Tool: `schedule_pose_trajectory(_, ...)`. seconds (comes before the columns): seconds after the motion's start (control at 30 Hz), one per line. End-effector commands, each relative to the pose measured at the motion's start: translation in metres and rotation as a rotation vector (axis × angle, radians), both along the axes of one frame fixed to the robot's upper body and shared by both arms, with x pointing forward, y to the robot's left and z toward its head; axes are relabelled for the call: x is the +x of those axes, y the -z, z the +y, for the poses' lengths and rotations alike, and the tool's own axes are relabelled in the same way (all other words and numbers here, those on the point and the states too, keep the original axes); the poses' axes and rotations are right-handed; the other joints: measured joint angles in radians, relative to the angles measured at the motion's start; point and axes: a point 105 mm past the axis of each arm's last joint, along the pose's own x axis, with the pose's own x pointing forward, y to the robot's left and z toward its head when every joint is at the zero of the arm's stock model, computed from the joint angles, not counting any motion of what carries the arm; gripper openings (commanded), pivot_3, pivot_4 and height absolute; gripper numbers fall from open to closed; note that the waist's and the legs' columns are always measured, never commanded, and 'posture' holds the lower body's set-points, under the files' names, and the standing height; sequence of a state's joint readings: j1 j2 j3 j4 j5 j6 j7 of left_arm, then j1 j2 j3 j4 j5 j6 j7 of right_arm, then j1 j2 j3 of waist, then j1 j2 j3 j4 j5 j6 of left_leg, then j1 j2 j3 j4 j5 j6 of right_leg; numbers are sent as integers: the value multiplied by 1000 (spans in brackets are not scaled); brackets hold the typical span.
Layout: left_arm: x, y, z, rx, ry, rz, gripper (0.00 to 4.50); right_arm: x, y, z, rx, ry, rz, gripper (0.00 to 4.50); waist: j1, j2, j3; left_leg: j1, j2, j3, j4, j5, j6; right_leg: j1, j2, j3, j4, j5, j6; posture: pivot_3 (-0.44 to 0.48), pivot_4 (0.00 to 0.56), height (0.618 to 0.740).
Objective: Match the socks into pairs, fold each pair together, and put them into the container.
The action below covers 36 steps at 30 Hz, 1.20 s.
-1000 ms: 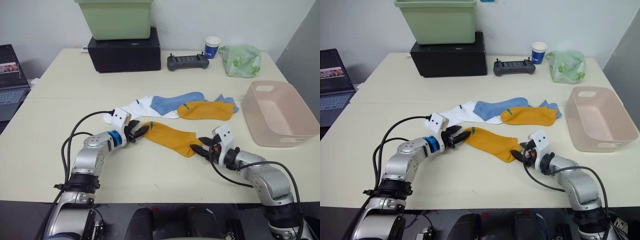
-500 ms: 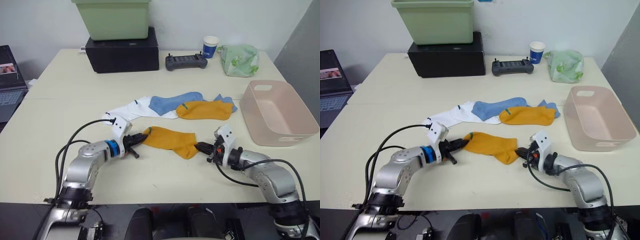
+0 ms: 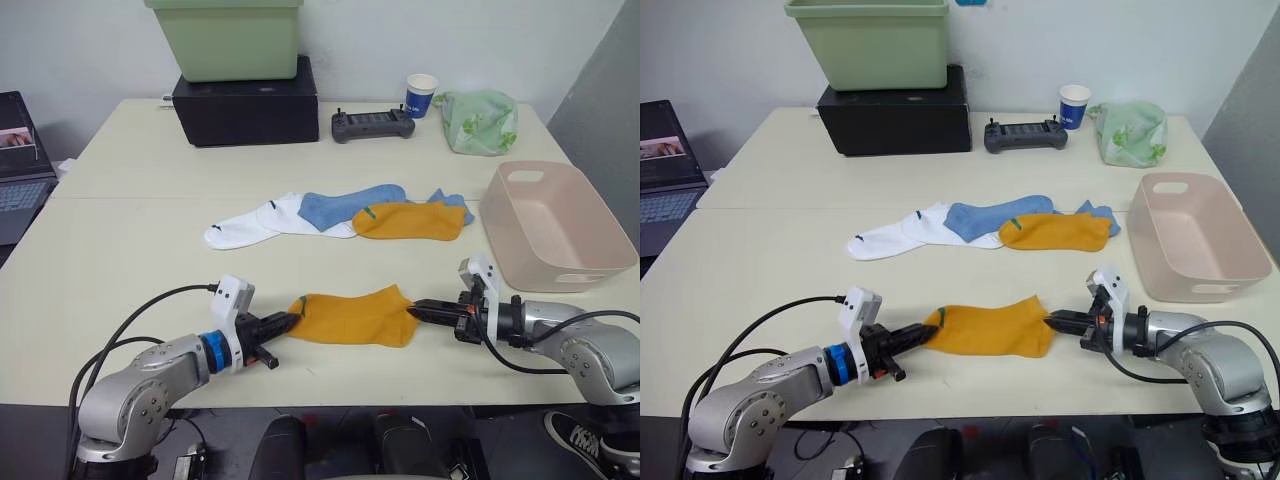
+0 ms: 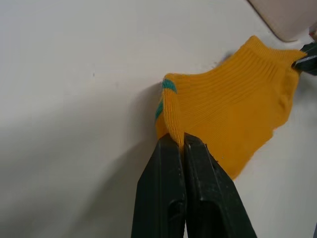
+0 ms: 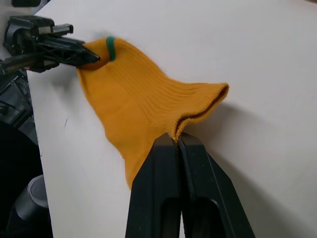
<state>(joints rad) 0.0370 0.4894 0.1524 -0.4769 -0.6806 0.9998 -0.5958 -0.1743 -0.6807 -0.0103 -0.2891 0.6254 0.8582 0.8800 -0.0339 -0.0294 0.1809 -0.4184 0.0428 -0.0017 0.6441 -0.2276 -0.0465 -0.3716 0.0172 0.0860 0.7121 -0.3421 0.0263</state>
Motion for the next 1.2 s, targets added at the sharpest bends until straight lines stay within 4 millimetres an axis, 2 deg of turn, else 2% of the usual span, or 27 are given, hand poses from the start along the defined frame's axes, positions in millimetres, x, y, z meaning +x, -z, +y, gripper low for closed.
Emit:
schedule_pose_trajectory(0.03, 4, 1, 1, 28, -34, -27, 12, 1, 2, -1, 6, -11, -15, 0, 1, 0, 0, 0, 0, 0, 0, 0, 0, 0, 0, 0, 0, 0, 0, 0, 150, 740)
schedule_pose_trajectory(0.17, 9, -8, -1, -10, -48, -42, 12, 5, 8, -9, -3, -2, -12, 0, 1, 0, 0, 0, 0, 0, 0, 0, 0, 0, 0, 0, 0, 0, 0, 0, 150, 740)
schedule_pose_trajectory(0.3, 7, -3, 1, 22, -28, -24, 12, 1, 14, -14, -27, -32, 4, 0, 1, 0, 0, 0, 0, 0, 0, 0, 0, 0, 0, 0, 0, 0, 0, 0, 150, 740)
schedule_pose_trajectory(0.47, 4, 1, 0, 61, -4, -37, 12, 5, 13, -10, -18, -17, -27, 0, 1, 0, 0, 0, 0, 0, 0, 0, 0, 0, 0, 0, 0, 0, 0, 0, 150, 740)
schedule_pose_trajectory(0.6, 5, -2, 12, 71, -38, -61, 890, 8, 6, -15, -43, 11, -83, 969, 1, 0, 0, 0, 0, 0, 0, 0, 0, 0, 0, 0, 0, 0, 0, 0, 150, 740)
schedule_pose_trajectory(0.7, 7, -13, 28, 86, -68, -117, 1803, 8, -7, -21, -54, 16, -127, 2001, 0, 0, 0, 0, 0, 0, 0, 0, 0, 0, 0, 0, 0, 0, 0, 0, 150, 740)
schedule_pose_trajectory(0.77, 7, -22, 33, 94, -47, -178, 2373, 6, -14, -20, -62, 4, -153, 2013, 0, 0, 0, 0, 1, 0, 0, 0, 0, 0, 0, 0, 0, 0, 0, 0, 150, 740)
schedule_pose_trajectory(0.83, 6, -31, 38, 155, 25, -258, 2373, 6, -24, -16, -97, -23, -208, 2013, 0, 0, 0, 0, 1, 0, 0, 0, 0, 0, 0, 0, 0, 0, 0, 0, 150, 740)
schedule_pose_trajectory(0.93, 21, -46, 35, 261, 136, -445, 2373, 9, -38, 26, -92, -98, -349, 2013, 0, 0, 0, 1, 1, 1, -1, 0, 0, -1, 0, 0, 0, 0, 0, 0, 150, 740)
schedule_pose_trajectory(1.0, 30, -55, 16, 233, 198, -538, 1986, 13, -37, 48, -75, -102, -417, 1637, 1, 0, 0, 1, 1, 1, -1, 0, 0, 0, 0, 0, 0, 0, 0, 0, 150, 740)
schedule_pose_trajectory(1.07, 33, -57, 0, 210, 256, -574, 1489, 14, -32, 58, -81, -109, -453, 1086, 6, 0, 0, 0, 0, 1, -1, 0, 0, 0, 0, 0, -1, 0, 0, 0, 150, 740)
schedule_pose_trajectory(1.17, 37, -40, -28, 234, 365, -585, 540, 13, -14, 69, -92, -125, -437, 51, 7, 0, 0, -5, -4, 1, -1, 0, 0, -2, -1, 0, -5, 0, 0, 0, 150, 740)
schedule_pose_trajectory(1.2, 39, -32, -34, 257, 389, -581, 212, 13, -7, 71, -109, -138, -429, 0, 6, 0, 0, -5, -4, 1, 0, 0, 0, -2, -1, 0, -6, 0, 0, 0, 150, 740)
